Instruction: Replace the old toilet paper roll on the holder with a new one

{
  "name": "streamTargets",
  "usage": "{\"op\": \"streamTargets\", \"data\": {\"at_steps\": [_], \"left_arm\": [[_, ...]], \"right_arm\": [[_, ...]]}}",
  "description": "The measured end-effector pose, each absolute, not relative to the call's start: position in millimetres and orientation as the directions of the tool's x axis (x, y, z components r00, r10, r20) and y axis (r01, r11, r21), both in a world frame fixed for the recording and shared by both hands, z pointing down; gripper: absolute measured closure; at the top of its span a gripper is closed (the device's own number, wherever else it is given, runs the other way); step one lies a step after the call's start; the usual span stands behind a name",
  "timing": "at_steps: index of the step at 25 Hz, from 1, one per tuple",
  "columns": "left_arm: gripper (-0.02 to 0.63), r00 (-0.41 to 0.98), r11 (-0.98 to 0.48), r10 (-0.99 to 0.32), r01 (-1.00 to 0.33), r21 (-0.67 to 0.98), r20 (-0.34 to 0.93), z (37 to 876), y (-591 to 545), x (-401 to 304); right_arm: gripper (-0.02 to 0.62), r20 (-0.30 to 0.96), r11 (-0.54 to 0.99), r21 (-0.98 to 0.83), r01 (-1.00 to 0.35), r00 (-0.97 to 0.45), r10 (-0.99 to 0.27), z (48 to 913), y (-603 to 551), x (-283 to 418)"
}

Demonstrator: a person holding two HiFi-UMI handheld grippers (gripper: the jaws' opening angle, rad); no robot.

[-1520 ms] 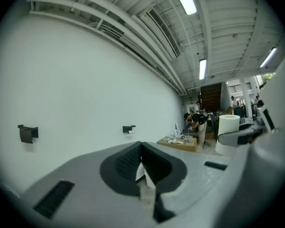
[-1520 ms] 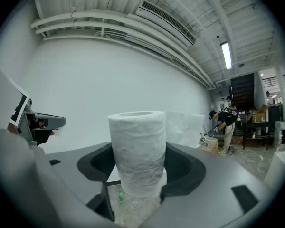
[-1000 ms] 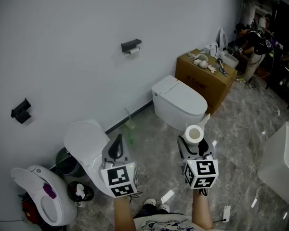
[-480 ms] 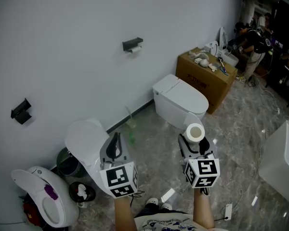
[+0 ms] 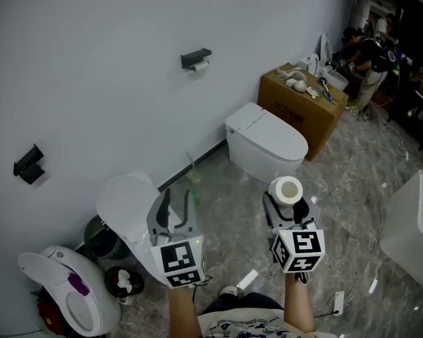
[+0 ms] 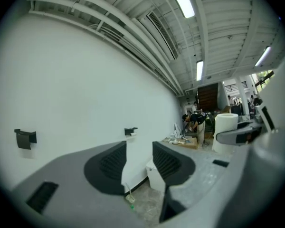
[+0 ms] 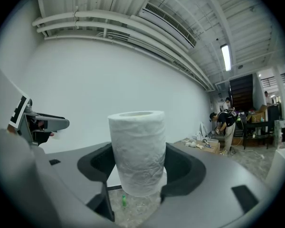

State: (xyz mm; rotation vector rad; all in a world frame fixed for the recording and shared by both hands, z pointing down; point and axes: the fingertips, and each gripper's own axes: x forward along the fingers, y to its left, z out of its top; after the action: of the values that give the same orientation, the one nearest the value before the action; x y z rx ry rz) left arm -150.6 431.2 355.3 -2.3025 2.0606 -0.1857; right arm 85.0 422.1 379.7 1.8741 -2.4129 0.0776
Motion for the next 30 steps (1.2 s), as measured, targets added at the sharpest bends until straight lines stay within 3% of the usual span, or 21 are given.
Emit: {"op": "streamTargets", "data": {"at_steps": [7, 18, 30], "left_arm": [[0.382, 0.158, -0.161, -0.986, -0.985, -0.065, 0.052, 356.1, 428.1, -157.0], [0.380, 0.113, -0.119, -0.991, -0.988, -0.101, 0.065, 365.1, 394.7, -163.3], [0.380, 0.034, -0.041, -0.998, -0.991, -0.128, 0.056, 361.1, 279.4, -132.5]], "right_arm": [[0.287, 0.108, 0.234, 0.017, -0.972, -0.231, -0.967, 387.5, 423.7, 74.1], [0.287, 0.139, 0.229, 0.014, -0.973, -0.225, -0.964, 400.7, 385.9, 85.3], [0.287, 0.127, 0.285, 0.039, -0.958, -0.278, -0.952, 400.6, 254.7, 117.1]]}}
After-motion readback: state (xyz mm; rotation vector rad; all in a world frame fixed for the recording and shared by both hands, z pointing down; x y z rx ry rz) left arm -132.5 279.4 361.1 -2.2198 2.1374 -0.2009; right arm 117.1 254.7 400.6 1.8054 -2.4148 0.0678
